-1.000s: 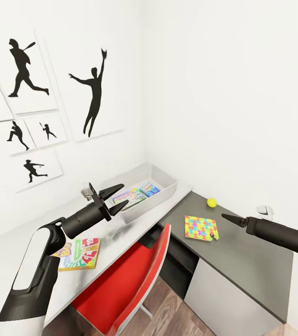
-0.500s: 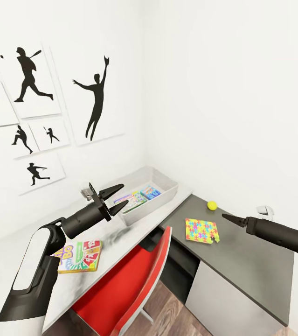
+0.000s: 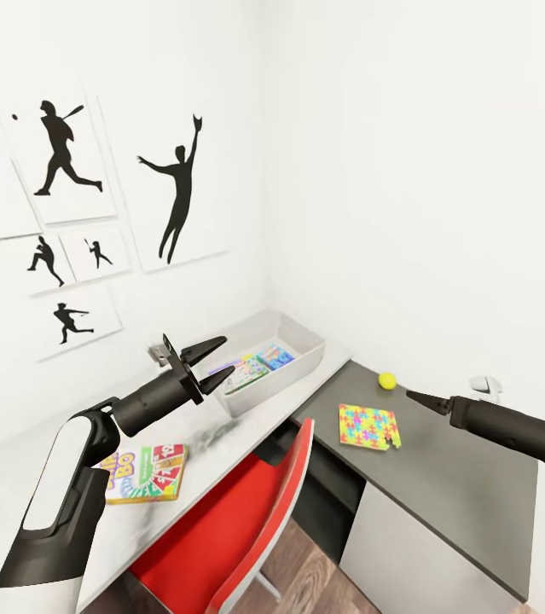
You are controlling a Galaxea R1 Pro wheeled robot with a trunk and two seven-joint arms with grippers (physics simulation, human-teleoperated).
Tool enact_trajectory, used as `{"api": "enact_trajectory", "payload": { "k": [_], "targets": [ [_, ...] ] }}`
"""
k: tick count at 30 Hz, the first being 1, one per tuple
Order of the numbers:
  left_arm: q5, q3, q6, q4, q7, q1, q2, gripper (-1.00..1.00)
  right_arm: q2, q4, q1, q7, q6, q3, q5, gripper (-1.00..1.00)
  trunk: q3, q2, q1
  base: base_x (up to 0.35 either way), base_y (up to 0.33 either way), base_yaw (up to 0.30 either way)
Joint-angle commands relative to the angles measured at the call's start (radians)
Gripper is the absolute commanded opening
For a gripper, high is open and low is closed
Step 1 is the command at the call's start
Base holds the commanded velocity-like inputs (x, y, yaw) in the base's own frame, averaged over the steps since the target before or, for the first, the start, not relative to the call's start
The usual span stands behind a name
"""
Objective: Put all the toys in the child's room - the three board games (two on the bed and one on the table), the two jigsaw puzzles on the table, and the tennis ball on the table - inside the toy box on the table in the child's room.
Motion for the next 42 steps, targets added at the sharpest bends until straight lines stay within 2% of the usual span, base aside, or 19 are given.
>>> {"api": "enact_trajectory", "payload": {
  "k": [1,10,15,22,27,29,33,38,41,42],
  "targets": [
    [-0.002,0.002,0.005,0.0,-0.001,-0.001,-0.001,1.0,0.0,0.0,-0.001,0.007,0.004,-0.001,0.005,1.0,0.0,-0.001,0.0,0.0,0.0,0.0],
    [-0.006,0.002,0.005,0.0,-0.001,-0.001,-0.001,1.0,0.0,0.0,-0.001,0.005,0.004,-0.001,0.005,1.0,0.014,-0.001,0.0,0.0,0.0,0.0],
    [-0.035,0.003,0.005,0.0,-0.001,-0.001,-0.001,1.0,0.001,0.0,0.0,0.005,0.004,-0.001,0.004,1.0,0.018,-0.001,0.0,-0.027,0.005,0.0],
    [-0.056,0.002,0.005,0.0,-0.002,-0.001,-0.002,1.0,0.001,0.0,0.0,0.004,0.003,0.001,0.004,1.0,0.02,-0.001,0.0,-0.161,0.05,0.0],
    [-0.067,0.003,0.004,0.0,-0.001,-0.001,-0.002,1.0,0.011,0.002,0.0,-0.028,0.002,0.031,0.007,1.0,0.021,-0.001,0.0,-0.178,0.106,0.0],
    [-0.07,0.003,0.004,0.001,-0.001,-0.001,-0.002,1.0,0.013,0.002,0.0,-0.061,0.003,0.052,0.008,1.0,0.021,-0.001,0.0,-0.102,0.062,0.0],
    [-0.075,0.008,0.004,0.002,-0.001,0.004,0.0,1.0,0.016,0.002,-0.001,-0.105,0.003,0.069,0.009,1.0,0.021,-0.001,0.0,-0.07,0.043,0.0],
    [-0.096,0.037,0.004,0.002,-0.003,0.035,0.011,1.0,0.024,0.001,-0.007,-0.169,0.004,0.087,0.009,1.0,0.021,-0.001,0.0,-0.038,0.023,0.0],
    [-0.111,0.091,0.005,0.002,-0.013,0.085,0.026,1.0,0.044,0.001,-0.021,-0.208,0.004,0.108,0.01,1.0,0.021,-0.001,0.0,-0.019,0.012,0.02],
    [-0.111,0.091,0.005,0.002,-0.013,0.085,0.026,1.0,0.044,0.001,-0.021,-0.208,0.004,0.108,0.01,1.0,0.021,-0.001,0.0,-0.015,0.009,0.045]
  ]
}}
